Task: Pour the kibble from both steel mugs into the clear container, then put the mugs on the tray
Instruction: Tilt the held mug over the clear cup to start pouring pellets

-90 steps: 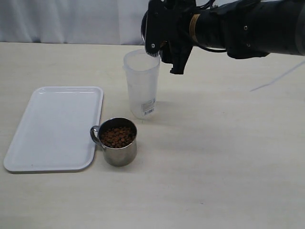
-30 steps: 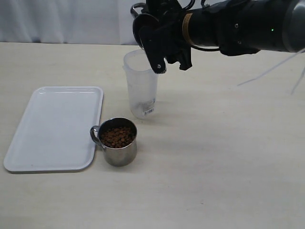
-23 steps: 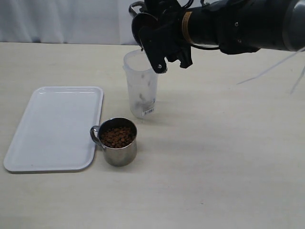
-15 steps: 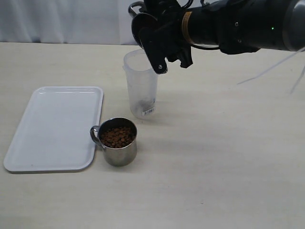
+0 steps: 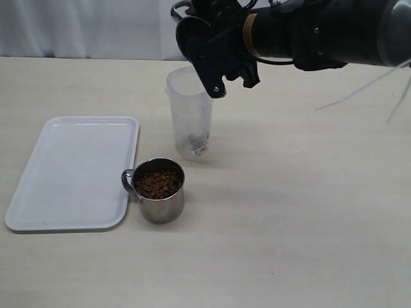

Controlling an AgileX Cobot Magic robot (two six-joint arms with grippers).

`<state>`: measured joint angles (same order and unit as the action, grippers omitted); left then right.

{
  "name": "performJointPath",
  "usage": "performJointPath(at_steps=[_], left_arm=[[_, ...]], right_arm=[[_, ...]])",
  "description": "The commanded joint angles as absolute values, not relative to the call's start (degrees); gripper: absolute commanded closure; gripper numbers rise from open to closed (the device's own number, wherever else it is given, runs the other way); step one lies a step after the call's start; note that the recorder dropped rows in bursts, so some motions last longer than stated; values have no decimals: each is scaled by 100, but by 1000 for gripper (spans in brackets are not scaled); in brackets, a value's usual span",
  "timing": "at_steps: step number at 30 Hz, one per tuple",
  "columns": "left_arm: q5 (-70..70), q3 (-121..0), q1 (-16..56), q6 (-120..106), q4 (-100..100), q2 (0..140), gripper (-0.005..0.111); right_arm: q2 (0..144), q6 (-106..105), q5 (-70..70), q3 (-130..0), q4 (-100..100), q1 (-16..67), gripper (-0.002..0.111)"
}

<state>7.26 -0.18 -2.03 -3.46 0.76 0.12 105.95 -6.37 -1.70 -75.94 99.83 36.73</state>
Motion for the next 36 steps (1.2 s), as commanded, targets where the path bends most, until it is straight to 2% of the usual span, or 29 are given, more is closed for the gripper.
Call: performJointPath(at_steps=[1, 32, 36], left_arm=[[686, 0, -191, -313, 83, 0, 107], [699, 0, -191, -313, 83, 0, 107], [699, 0, -191, -313, 83, 0, 107]], right_arm=[[10658, -679, -167, -7731, 9995, 3678, 104], [10659, -1065, -99, -7731, 9995, 3678, 104], [10659, -1107, 217, -7731, 9995, 3869, 104]])
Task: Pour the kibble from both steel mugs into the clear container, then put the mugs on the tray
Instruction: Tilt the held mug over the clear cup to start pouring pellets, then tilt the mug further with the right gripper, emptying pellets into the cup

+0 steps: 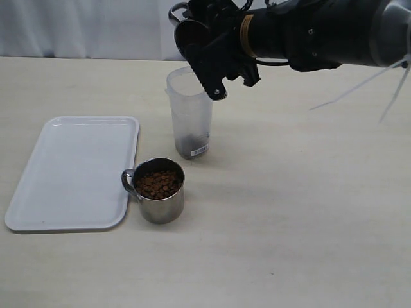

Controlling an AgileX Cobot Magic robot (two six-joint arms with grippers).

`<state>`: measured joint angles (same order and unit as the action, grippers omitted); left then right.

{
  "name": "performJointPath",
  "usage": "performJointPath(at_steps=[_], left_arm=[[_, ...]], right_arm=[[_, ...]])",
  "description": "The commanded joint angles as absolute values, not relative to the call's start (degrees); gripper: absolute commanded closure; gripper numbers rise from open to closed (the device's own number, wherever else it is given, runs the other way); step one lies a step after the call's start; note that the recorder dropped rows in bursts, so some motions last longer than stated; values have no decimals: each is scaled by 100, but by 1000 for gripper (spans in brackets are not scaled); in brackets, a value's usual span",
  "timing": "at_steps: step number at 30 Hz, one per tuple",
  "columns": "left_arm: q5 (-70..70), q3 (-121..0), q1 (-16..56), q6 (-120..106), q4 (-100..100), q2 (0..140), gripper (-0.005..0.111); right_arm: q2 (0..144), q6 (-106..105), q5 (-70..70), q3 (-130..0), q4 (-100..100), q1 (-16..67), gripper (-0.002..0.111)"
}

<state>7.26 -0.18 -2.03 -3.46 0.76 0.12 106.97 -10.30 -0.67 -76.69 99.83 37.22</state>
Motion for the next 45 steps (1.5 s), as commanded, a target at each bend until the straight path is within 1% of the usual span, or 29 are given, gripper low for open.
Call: performJointPath(at_steps=[1, 16, 42, 45], left_arm=[[699, 0, -191, -313, 83, 0, 107], [687, 0, -191, -313, 83, 0, 107], [701, 0, -191, -313, 83, 0, 107], [701, 0, -191, -313, 83, 0, 107]], right_arm=[[10659, -1204, 327, -7731, 9995, 3950, 104], [10659, -1490, 861, -7631, 9995, 4015, 104], [10647, -1727, 1041, -7549, 9995, 4145, 104], [10647, -1752, 1285, -7414, 9995, 4145, 104]])
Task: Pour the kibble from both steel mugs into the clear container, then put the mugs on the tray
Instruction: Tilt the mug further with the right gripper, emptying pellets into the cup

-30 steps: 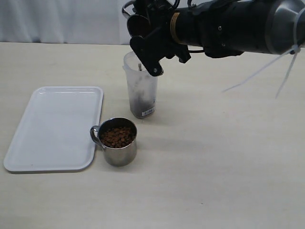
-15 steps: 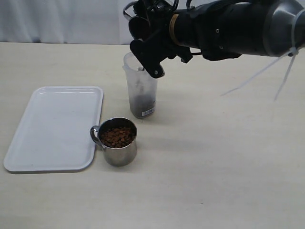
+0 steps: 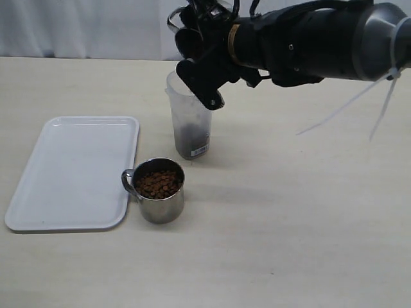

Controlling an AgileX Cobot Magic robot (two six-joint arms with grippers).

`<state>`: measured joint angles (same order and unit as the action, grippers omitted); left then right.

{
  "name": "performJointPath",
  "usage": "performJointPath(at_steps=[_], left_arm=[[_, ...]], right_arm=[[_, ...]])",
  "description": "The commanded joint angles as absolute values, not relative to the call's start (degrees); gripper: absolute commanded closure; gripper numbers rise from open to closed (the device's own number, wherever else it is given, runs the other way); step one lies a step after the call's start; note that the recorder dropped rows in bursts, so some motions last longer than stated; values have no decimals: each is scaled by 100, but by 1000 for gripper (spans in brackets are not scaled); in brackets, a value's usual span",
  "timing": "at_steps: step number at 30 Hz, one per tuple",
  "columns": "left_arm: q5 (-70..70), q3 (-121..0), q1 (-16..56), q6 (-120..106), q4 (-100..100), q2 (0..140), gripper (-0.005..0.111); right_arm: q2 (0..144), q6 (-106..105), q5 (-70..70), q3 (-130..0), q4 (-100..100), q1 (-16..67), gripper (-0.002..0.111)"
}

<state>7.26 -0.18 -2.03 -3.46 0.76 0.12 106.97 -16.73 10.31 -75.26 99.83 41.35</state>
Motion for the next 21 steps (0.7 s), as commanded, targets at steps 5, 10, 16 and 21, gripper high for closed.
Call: performJointPath(at_steps=[5, 10, 16, 21], left_arm=[[701, 0, -191, -313, 83, 0, 107], [688, 0, -191, -313, 83, 0, 107], [688, 0, -191, -313, 83, 0, 107], [688, 0, -191, -313, 83, 0, 107]], right_arm=[[10647, -1752, 1191, -7396, 9995, 4145, 104], [10647, -1781, 1252, -7396, 9995, 4284, 104], [10647, -1864, 1333, -7396, 9995, 4284, 104], [10647, -1986, 1343, -7396, 9995, 4284, 104]])
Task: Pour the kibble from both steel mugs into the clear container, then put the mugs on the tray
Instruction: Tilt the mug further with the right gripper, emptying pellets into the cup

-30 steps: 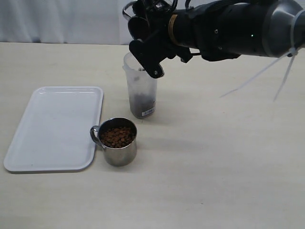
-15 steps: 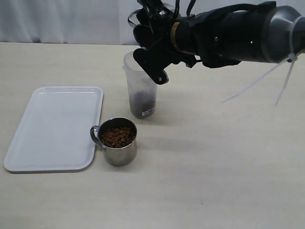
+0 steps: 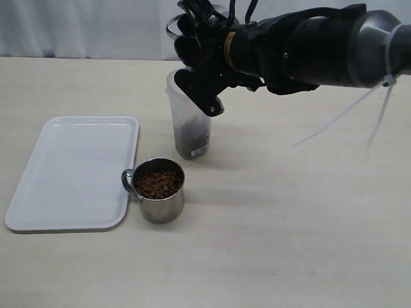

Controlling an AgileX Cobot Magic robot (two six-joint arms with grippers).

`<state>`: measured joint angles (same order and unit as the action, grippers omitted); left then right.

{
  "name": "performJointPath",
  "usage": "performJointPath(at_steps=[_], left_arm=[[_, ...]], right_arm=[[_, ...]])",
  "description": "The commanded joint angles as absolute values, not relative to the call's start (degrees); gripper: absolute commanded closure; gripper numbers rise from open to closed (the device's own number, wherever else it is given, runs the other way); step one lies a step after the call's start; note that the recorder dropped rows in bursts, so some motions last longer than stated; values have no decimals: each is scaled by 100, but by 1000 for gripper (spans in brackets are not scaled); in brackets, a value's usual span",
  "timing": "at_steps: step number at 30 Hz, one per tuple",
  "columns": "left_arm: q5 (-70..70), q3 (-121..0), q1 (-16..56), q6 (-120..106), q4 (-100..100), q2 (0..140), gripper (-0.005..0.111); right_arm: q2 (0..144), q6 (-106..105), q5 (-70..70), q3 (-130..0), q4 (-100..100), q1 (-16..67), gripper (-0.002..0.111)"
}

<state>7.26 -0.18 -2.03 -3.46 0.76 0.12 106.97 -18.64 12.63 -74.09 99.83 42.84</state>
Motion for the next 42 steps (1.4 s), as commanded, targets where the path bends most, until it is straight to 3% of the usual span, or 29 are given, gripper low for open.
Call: performJointPath(at_steps=[1, 42], left_arm=[[688, 0, -191, -313, 83, 0, 107], [703, 0, -191, -313, 83, 0, 107]], right_arm=[[10647, -1986, 1343, -7396, 9995, 4284, 104], [10647, -2730, 1967, -7396, 9995, 4678, 104]])
